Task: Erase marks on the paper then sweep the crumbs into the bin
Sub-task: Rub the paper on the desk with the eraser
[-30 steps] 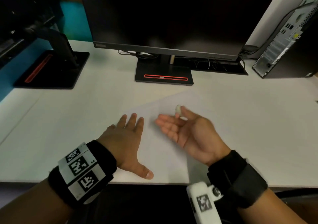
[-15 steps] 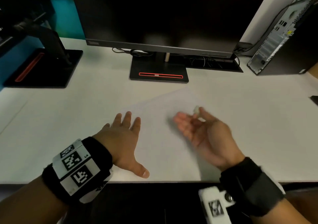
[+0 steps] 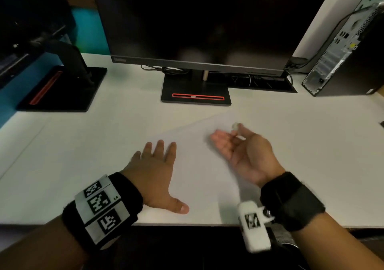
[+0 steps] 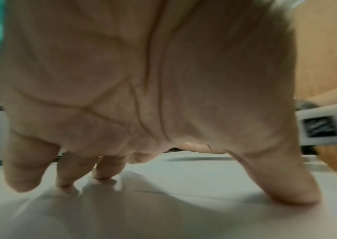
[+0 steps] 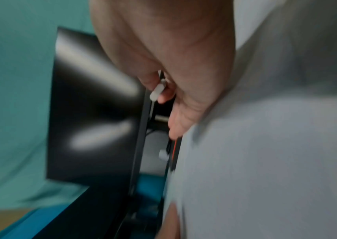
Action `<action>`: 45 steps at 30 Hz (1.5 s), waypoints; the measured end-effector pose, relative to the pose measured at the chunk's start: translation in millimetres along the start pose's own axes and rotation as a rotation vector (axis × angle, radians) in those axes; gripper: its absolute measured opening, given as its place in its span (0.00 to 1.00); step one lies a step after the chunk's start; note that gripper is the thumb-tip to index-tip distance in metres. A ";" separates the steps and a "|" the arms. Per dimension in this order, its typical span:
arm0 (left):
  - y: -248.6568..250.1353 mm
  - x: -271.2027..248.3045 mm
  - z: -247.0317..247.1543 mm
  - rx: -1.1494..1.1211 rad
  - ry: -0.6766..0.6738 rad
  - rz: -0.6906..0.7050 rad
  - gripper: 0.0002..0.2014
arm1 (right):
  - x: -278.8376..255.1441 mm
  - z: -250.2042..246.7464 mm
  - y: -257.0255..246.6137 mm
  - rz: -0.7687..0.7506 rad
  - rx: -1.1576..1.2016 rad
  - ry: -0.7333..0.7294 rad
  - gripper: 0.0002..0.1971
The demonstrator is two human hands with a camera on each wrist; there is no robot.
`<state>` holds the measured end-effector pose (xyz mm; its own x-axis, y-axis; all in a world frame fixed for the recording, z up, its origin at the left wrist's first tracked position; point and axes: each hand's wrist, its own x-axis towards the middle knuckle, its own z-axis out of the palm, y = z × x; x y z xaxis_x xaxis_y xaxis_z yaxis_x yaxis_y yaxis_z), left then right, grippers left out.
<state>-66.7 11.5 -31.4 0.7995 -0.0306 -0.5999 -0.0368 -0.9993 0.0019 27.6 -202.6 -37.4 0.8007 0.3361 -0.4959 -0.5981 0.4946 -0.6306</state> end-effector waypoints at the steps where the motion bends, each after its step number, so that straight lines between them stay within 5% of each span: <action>1: -0.7 -0.5 1.0 0.006 0.005 0.011 0.77 | -9.9 9.4 14.9 0.123 -0.115 -0.073 0.17; 4: -3.3 -4.3 5.7 0.030 -0.002 0.056 0.78 | -31.5 28.2 50.2 0.435 -0.470 -0.326 0.19; 7: -7.0 -6.3 11.5 0.047 -0.001 0.081 0.78 | -22.8 22.1 53.7 0.509 -0.430 -0.370 0.21; 9: -8.8 -6.2 13.3 0.030 0.002 0.087 0.79 | -2.5 9.8 39.2 0.406 -0.264 -0.230 0.25; 13: -10.0 -7.7 11.9 -0.014 -0.002 0.099 0.78 | 20.6 -18.5 -9.7 -0.078 0.078 0.102 0.16; 15: -9.6 -9.4 12.1 -0.018 0.003 0.102 0.78 | 14.4 -25.8 -21.7 -0.201 0.150 0.156 0.17; 18: -9.6 -9.7 11.5 -0.015 0.016 0.102 0.78 | -7.8 -8.8 -1.7 -0.043 0.078 -0.029 0.22; 21: -9.6 -8.5 12.3 -0.015 0.018 0.102 0.79 | -20.7 15.8 36.8 0.260 -0.339 -0.250 0.16; 24: -9.8 -8.4 13.4 -0.024 0.021 0.099 0.80 | -0.5 23.1 39.1 0.411 -0.447 -0.281 0.20; 26: -9.7 -8.9 13.7 -0.033 0.022 0.093 0.80 | 26.3 20.8 18.3 0.324 -0.267 -0.156 0.19; 31: -9.2 -10.5 12.9 -0.039 0.025 0.096 0.80 | 49.7 3.1 -28.8 -0.200 0.035 0.178 0.13; 34: -10.1 -10.0 11.4 -0.039 0.022 0.097 0.79 | 30.5 6.1 -16.5 -0.144 0.050 0.045 0.16; 39: -9.0 -9.6 11.8 -0.019 0.000 0.081 0.79 | 6.1 4.3 22.1 0.313 -0.348 -0.236 0.15; 41: -8.3 -10.0 11.7 -0.010 -0.002 0.085 0.78 | 16.3 -9.5 3.0 0.236 -0.218 -0.124 0.15; 45: -7.9 -12.7 11.1 -0.002 -0.003 0.088 0.78 | 28.0 -34.0 -51.4 -0.163 0.006 0.207 0.15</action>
<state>-83.3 20.0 -32.7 0.7912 -0.1178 -0.6001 -0.1055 -0.9928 0.0558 79.6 -245.8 -39.2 0.8623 0.0805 -0.5000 -0.4610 0.5334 -0.7092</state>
